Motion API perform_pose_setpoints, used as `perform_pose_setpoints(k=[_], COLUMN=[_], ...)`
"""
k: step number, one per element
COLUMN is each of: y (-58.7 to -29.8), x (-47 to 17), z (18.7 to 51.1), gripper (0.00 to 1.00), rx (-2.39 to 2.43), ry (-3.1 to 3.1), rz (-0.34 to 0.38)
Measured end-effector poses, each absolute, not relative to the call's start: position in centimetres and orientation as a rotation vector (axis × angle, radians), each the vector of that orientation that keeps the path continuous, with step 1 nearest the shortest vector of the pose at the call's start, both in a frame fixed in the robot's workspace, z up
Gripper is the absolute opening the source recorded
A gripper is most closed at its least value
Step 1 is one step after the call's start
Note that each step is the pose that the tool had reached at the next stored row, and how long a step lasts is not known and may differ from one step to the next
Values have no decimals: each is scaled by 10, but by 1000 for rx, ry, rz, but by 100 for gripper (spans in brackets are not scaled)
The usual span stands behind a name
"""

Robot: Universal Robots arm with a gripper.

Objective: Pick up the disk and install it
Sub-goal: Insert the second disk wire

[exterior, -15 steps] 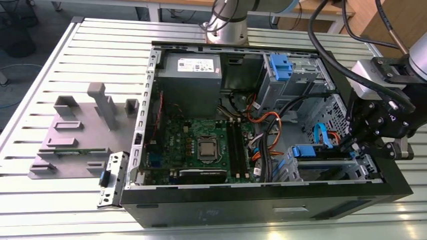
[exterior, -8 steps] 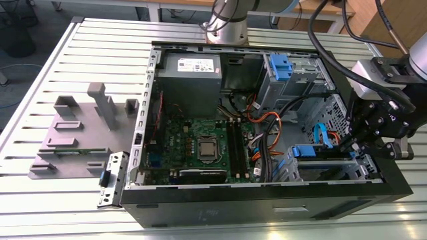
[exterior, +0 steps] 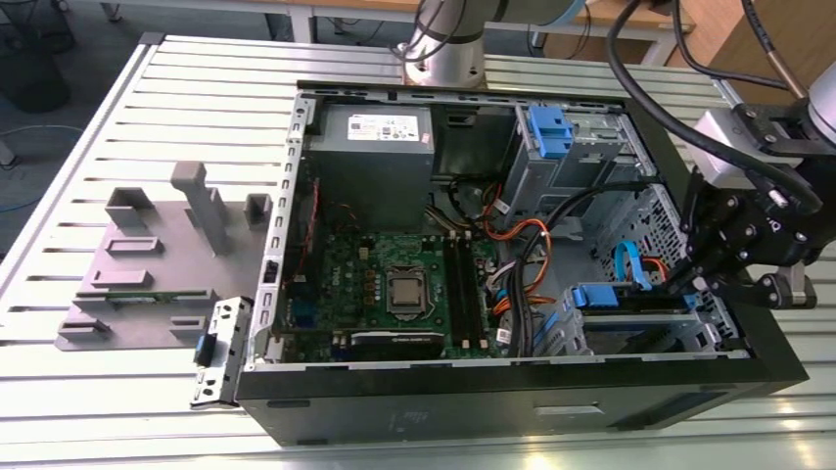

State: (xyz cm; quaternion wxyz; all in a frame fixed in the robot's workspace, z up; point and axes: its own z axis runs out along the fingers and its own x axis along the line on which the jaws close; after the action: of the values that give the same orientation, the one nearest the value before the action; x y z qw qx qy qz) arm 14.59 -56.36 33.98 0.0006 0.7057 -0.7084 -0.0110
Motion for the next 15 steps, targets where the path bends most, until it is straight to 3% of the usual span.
perform_pose_setpoints(k=[15], y=[-558], x=[139], z=[339], gripper=[16], rx=[2216], ry=[-2225], rz=[-34])
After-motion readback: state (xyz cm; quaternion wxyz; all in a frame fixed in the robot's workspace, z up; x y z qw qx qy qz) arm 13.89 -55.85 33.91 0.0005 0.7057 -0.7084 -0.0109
